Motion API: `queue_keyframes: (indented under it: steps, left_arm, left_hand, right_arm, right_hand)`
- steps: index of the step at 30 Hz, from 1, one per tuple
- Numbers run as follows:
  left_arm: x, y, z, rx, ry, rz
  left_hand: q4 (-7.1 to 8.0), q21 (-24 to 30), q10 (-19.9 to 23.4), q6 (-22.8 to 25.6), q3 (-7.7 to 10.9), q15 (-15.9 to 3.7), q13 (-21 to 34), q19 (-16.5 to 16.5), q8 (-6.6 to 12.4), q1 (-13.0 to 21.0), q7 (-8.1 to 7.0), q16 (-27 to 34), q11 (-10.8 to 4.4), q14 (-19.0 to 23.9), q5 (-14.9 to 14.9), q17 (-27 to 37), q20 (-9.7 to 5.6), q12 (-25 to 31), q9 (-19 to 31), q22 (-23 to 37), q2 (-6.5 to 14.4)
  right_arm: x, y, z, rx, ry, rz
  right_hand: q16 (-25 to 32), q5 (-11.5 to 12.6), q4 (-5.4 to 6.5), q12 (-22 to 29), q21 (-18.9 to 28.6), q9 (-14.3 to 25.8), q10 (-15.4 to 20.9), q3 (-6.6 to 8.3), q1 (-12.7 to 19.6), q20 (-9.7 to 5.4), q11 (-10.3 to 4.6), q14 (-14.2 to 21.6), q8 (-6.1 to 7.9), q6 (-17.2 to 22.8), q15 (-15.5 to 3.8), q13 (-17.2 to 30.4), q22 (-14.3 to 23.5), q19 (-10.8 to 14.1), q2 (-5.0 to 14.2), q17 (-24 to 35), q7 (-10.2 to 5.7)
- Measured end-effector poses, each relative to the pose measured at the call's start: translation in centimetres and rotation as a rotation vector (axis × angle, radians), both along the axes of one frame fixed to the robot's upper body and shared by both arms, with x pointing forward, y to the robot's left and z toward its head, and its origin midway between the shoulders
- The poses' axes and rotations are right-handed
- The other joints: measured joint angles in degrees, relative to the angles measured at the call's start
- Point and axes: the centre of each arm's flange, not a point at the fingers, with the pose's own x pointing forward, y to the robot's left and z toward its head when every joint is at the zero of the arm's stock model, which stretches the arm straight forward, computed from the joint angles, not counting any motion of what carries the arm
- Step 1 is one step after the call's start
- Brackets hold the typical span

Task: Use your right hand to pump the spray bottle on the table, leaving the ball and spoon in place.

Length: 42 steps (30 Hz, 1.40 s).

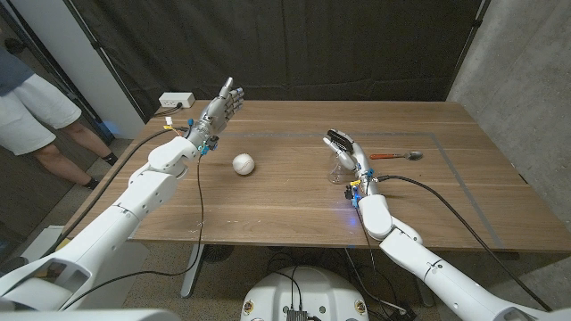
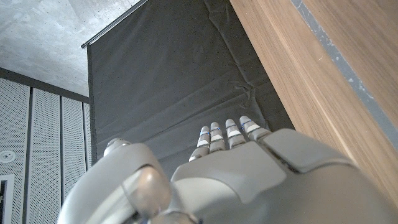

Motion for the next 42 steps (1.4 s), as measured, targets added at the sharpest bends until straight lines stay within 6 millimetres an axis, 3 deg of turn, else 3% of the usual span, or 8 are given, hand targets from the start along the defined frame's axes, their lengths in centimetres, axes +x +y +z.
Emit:
queue_keyframes:
  steps: [5, 11, 18, 23, 29, 36, 39, 42]
  left_arm:
    - [0.13, -0.16, 0.09, 0.0, 0.001, -0.002]
    - [0.28, -0.32, 0.0, 0.004, 0.008, -0.007]
    - [0.33, -0.37, -0.06, 0.004, 0.012, -0.007]
    - [0.35, -0.36, -0.1, 0.004, 0.015, -0.006]
    - [0.33, -0.31, -0.19, 0.005, 0.017, -0.005]
    - [0.32, -0.27, -0.19, 0.004, 0.017, -0.004]
    - [0.31, -0.26, -0.18, 0.004, 0.017, -0.004]
    - [0.31, -0.27, -0.19, 0.005, 0.017, -0.006]
  left_hand:
    - [0.0, 0.0, 0.3, 0.1, 0.0, 0.0, 0.0, 0.0, 0.0, 0.4, -0.05, 0.0, 0.29, 0.0, 0.0, 0.0, 0.0, 0.0, 0.0, 0.0, 0.4]
    - [0.0, 0.0, 0.3, 0.0, 0.0, 0.0, 0.0, 0.0, 0.0, 0.5, -0.05, 0.0, 0.29, 0.0, 0.0, 0.0, 0.0, 0.0, 0.0, 0.0, 0.5]
    - [-0.24, 0.0, 0.3, 0.0, 0.24, -0.31, 0.0, 0.0, 0.0, 0.7, -0.05, 0.0, 0.29, 0.3, -0.2, 0.0, 0.0, 0.0, 0.0, 0.0, 0.7]
    - [-0.24, 0.0, 0.3, 0.0, 0.24, -0.31, 0.0, 0.0, 0.0, 1.1, -0.05, 0.0, 0.29, 0.3, -0.2, 0.0, 0.0, 0.0, 0.0, 0.0, 1.1]
    - [-0.24, 0.0, 0.3, 0.0, 0.24, -0.31, 0.0, 0.0, 0.0, 1.2, -0.05, 0.0, 0.29, 0.3, -0.2, 0.0, 0.0, 0.0, 0.0, 0.0, 1.2]
    - [-0.41, 0.0, 0.3, 0.0, 0.42, -0.31, 0.0, -0.3, 0.0, 1.2, -0.05, 0.0, 0.29, 0.3, -0.4, 0.0, 0.31, 0.0, 0.0, 0.0, 1.2]
    - [-0.41, 0.0, 0.3, 0.0, 0.42, -0.31, 0.0, -0.3, 0.0, 1.2, -0.05, 0.0, 0.29, 0.3, -0.4, 0.0, 0.31, -0.3, 0.0, 0.0, 1.2]
    - [-0.41, 0.0, 0.3, 0.0, 0.41, -0.31, 0.0, -0.3, 0.0, 1.5, -0.05, 0.0, 0.29, 0.3, -0.4, 0.0, 0.31, -0.4, 0.0, 0.0, 1.5]
  right_arm:
    - [-0.19, -0.04, 0.12, 0.014, -0.016, 0.002]
    - [-0.09, -0.1, -0.32, 0.032, -0.017, 0.004]
    - [-0.18, -0.06, -0.28, 0.052, -0.028, 0.012]
    - [-0.22, 0.0, -0.3, 0.064, -0.034, 0.015]
    - [-0.32, 0.1, -0.31, 0.073, -0.049, 0.009]
    - [-0.56, 0.21, -0.17, 0.075, -0.073, -0.003]
    - [-0.63, 0.21, -0.12, 0.074, -0.079, -0.007]
    - [-0.76, 0.24, 0.0, 0.074, -0.085, -0.008]
  right_hand:
    - [0.0, -0.4, 0.45, 0.0, 0.0, 0.0, 1.0, 0.32, -0.7, -0.09, -0.38, 0.8, 0.61, 2.0, -0.38, 0.0, 0.0, 0.1, 1.11, 0.2, -0.66]
    - [0.0, -0.9, 2.62, 0.2, 0.0, 0.0, 2.7, -0.41, -3.1, 0.51, -0.59, 1.9, 0.61, 4.9, -0.45, 0.0, 0.2, 0.7, 3.48, 0.3, -1.02]
    - [0.0, -1.3, 3.49, 0.2, 0.0, 0.0, 4.2, -0.65, -4.5, 1.14, -1.53, 3.0, 0.61, 7.7, -0.47, 0.0, 0.3, 1.3, 3.76, 0.3, -1.83]
    - [0.0, -1.3, 4.66, 0.2, 0.0, 0.0, 5.4, 0.07, -5.6, 0.77, -2.72, 4.0, 0.61, 10.5, -1.34, 0.0, 0.3, 0.9, 6.54, 0.3, -2.49]
    - [-0.7, -1.3, 1.91, 0.2, 0.0, 0.0, 6.8, 2.83, -1.1, 0.42, -3.54, 5.4, 0.61, 15.0, -2.33, 0.0, 0.3, 1.0, 8.88, -0.4, -2.8]
    - [-0.7, -1.3, 0.89, 0.2, 0.0, 0.0, 7.8, 3.89, 0.5, 0.05, -3.94, 6.1, 1.01, 19.4, -3.03, 0.0, 0.3, 1.5, 9.46, -0.2, -2.7]
    - [-0.7, -1.3, 2.02, -0.2, 0.0, 0.0, 8.1, 4.58, 0.3, -0.82, -4.25, 6.1, 0.96, 20.4, -3.03, 0.0, 0.5, 0.8, 9.84, 0.2, -2.88]
    - [-0.7, -1.3, 5.05, -0.6, -0.3, 0.0, 8.1, 5.12, -0.9, -0.83, -4.22, 6.0, -0.13, 20.4, -3.18, 0.0, 0.8, 0.8, 10.98, 0.8, -2.92]
